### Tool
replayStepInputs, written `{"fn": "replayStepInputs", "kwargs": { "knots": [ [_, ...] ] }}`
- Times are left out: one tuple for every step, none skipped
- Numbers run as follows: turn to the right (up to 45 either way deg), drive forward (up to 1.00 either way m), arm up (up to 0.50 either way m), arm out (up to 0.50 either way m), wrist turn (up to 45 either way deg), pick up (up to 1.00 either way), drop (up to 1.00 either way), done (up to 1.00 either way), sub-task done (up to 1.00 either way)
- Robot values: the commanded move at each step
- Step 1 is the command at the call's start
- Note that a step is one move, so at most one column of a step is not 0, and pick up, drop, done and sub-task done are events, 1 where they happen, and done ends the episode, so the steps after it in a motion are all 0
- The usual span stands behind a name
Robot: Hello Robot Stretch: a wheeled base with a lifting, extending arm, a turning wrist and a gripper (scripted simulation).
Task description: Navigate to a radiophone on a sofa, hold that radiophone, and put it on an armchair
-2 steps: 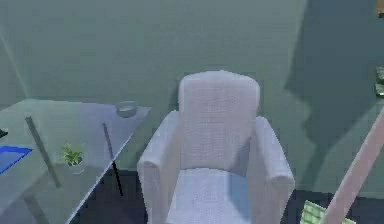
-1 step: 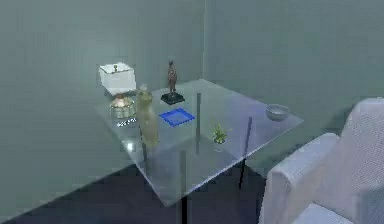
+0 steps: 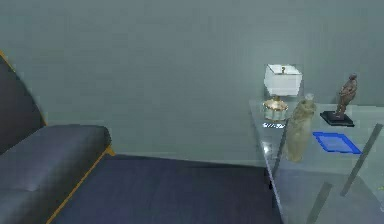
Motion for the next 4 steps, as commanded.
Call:
{"fn": "replayStepInputs", "kwargs": {
  "knots": [
    [-18.0,0.00,0.00,0.00,0.0,0.00,0.00,0.00,0.00],
    [45.0,0.00,0.00,0.00,0.0,0.00,0.00,0.00,0.00],
    [45.0,0.00,0.00,0.00,0.0,0.00,0.00,0.00,0.00],
    [45.0,0.00,0.00,0.00,0.0,0.00,0.00,0.00,0.00]
  ]
}}
